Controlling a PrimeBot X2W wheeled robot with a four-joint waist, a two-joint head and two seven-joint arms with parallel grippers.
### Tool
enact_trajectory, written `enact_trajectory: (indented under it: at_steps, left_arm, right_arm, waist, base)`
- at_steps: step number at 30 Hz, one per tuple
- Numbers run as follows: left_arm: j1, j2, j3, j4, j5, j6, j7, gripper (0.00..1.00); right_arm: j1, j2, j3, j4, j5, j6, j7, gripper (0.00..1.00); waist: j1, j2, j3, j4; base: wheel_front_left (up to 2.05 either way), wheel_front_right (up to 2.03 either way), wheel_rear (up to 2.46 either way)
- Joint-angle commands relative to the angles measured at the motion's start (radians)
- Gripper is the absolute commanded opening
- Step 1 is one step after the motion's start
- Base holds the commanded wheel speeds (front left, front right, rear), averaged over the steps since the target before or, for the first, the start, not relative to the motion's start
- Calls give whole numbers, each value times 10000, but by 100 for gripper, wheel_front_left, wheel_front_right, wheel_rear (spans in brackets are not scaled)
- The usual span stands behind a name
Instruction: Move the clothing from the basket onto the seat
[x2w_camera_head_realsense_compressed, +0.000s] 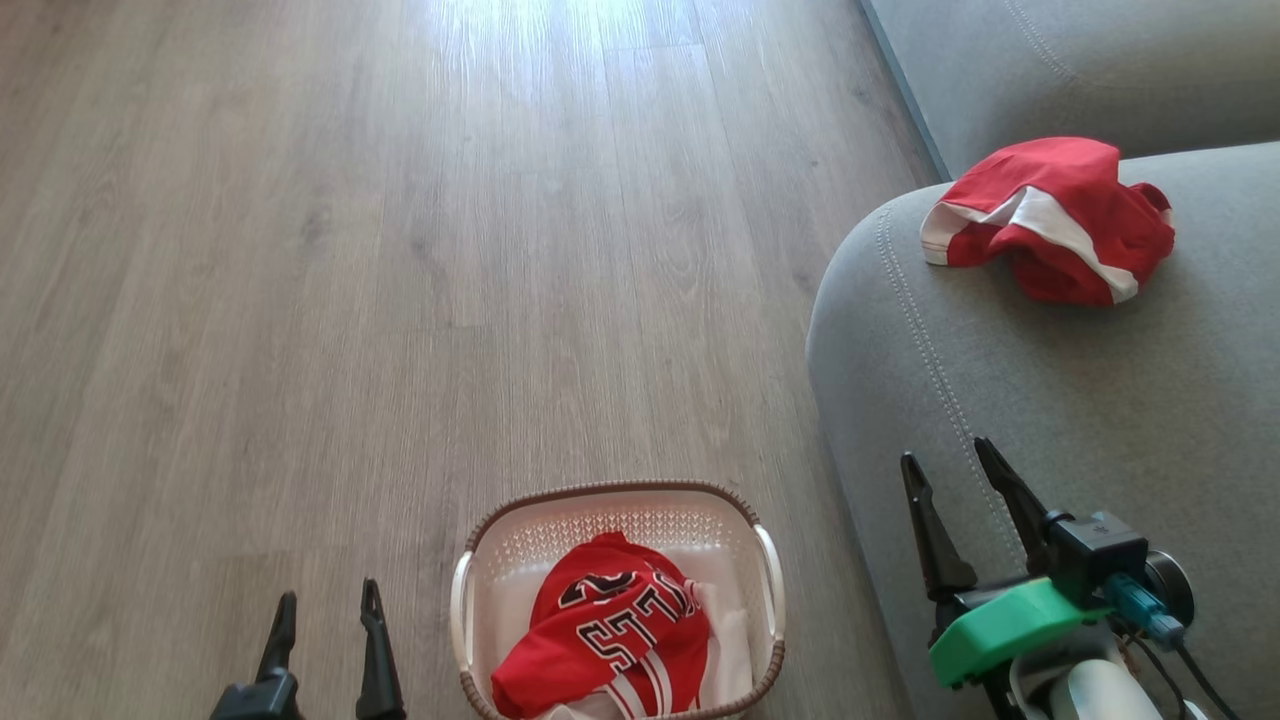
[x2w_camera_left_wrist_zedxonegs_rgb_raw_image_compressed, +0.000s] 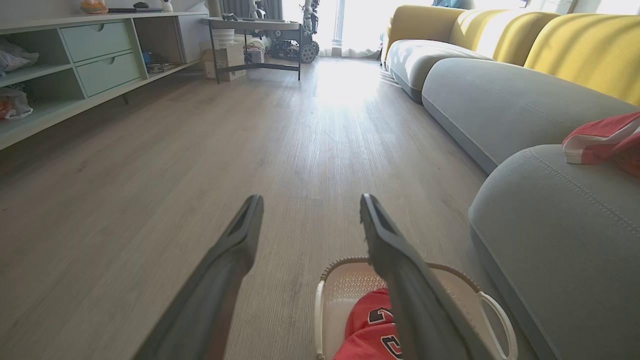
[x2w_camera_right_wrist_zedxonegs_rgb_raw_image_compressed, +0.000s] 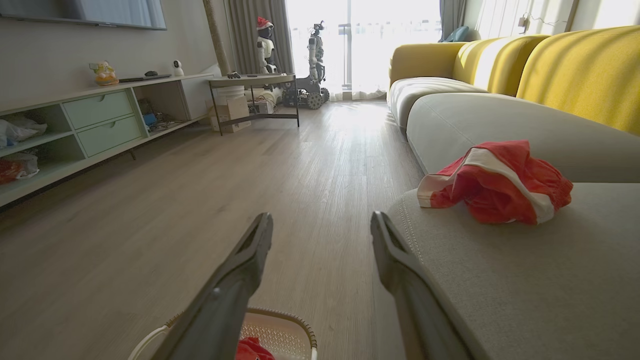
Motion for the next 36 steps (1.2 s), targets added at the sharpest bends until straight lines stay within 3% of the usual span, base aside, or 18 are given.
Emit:
enact_trajectory:
  at_steps: [1, 13, 20, 27, 34, 36]
  left_arm:
    - [-242, 52, 411, -245, 73, -56, -124, 100]
    - [-337, -13, 508, -135, 190, -239, -124, 100]
    - [-922, -44, -8, 319, 459, -565, 53, 100]
    - [-2443, -468, -1093, 1773, 910, -1496, 435, 100]
    - [-4601, -1202, -2227, 4181, 1594, -2609, 579, 100]
    - [-4938, -1296, -2345, 4563, 1688, -2728, 607, 100]
  right_arm:
    - [-309, 24, 222, -320, 18, -4, -67, 100]
    - [-373, 24, 173, -346, 25, -4, -67, 100]
    - [-521, 24, -249, -468, -104, -4, -67, 100]
    - [-963, 24, -930, -845, -490, -4, -67, 100]
    - [-1655, 24, -1082, -1531, -733, -4, -67, 100]
    - [-1761, 24, -1061, -1650, -738, -4, -67, 100]
  waist:
    - [1, 0, 14, 4]
    - [1, 0, 215, 13]
    - [1, 0, 726, 10]
    - [1, 0, 1885, -99]
    - [1, 0, 3494, -447]
    - [1, 0, 3788, -520]
  base:
    - [0, 0, 0]
    - [0, 0, 0]
    - [0, 0, 0]
    - [0, 0, 0]
    - [0, 0, 0]
    - [0, 0, 0]
